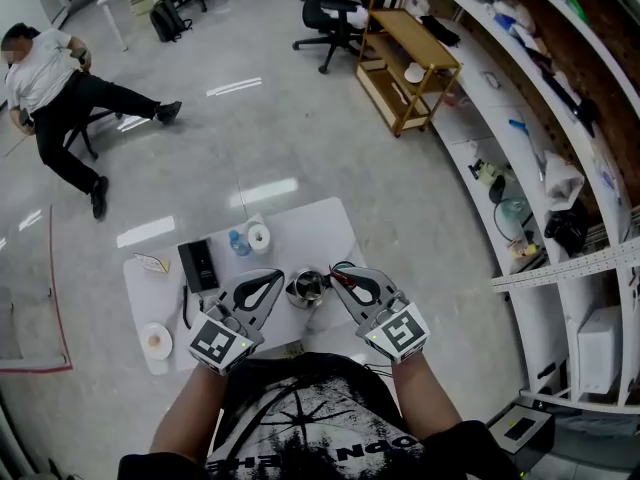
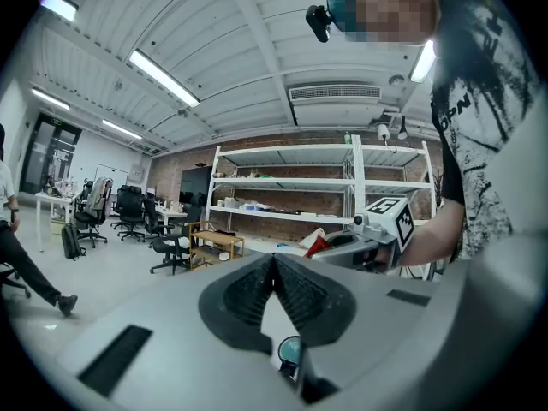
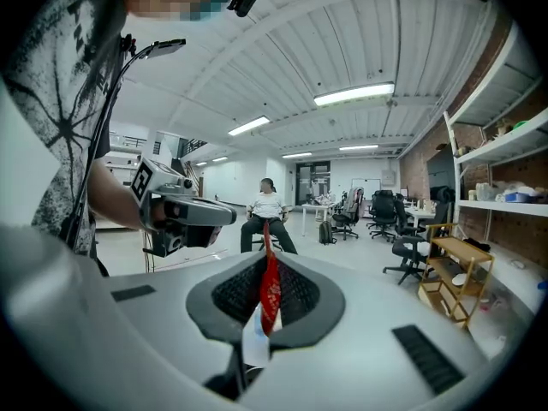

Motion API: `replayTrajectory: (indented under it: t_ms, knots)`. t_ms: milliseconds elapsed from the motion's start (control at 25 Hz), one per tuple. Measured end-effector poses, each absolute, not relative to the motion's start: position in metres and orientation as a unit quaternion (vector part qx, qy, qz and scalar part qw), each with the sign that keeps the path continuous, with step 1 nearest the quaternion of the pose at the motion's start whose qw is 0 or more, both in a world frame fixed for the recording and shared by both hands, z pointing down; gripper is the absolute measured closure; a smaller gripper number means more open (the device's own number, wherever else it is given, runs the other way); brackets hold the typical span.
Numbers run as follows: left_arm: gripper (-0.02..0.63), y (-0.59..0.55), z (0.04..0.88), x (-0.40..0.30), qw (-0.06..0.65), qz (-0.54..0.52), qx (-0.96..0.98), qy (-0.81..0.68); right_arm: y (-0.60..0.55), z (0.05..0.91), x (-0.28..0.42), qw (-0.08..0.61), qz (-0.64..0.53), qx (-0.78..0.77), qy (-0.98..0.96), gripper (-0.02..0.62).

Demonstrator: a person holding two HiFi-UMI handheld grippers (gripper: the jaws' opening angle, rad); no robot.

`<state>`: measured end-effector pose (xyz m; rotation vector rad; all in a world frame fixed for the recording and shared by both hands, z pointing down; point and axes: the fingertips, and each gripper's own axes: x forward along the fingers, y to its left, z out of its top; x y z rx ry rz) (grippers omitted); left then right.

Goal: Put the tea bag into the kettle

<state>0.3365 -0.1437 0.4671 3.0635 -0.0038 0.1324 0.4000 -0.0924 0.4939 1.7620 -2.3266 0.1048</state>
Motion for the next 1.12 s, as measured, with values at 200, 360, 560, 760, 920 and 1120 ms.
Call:
replayTrajectory:
  t_ms: [200, 360, 560, 760, 920, 1120]
  knots:
    - [0.600, -0.146, 0.473, 0.340, 0.004, 0.061, 0.998, -0.007, -0.098, 0.509, 0.405, 0.117, 0.049, 0.590, -0.798, 0.577]
    - [0.600, -0.148, 0.478, 0.341, 0.016, 0.065, 0.998, -0.013, -0.103, 0.519, 0.404, 0.122, 0.058, 0.586, -0.799, 0.577]
    - [0.600, -0.150, 0.489, 0.342, 0.026, 0.076, 0.997, -0.010, -0.112, 0.554, 0.405, 0.141, 0.092, 0.585, -0.794, 0.577]
    - [0.600, -0.158, 0.494, 0.343, 0.042, 0.084, 0.995, -0.017, -0.116, 0.609, 0.408, 0.175, 0.144, 0.574, -0.787, 0.577]
    - [0.600, -0.162, 0.495, 0.341, 0.050, 0.090, 0.994, -0.024, -0.120, 0.656, 0.393, 0.210, 0.187, 0.542, -0.792, 0.577]
    - [0.600, -0.163, 0.495, 0.337, 0.073, 0.090, 0.993, -0.035, -0.118, 0.721, 0.383, 0.250, 0.265, 0.520, -0.773, 0.577]
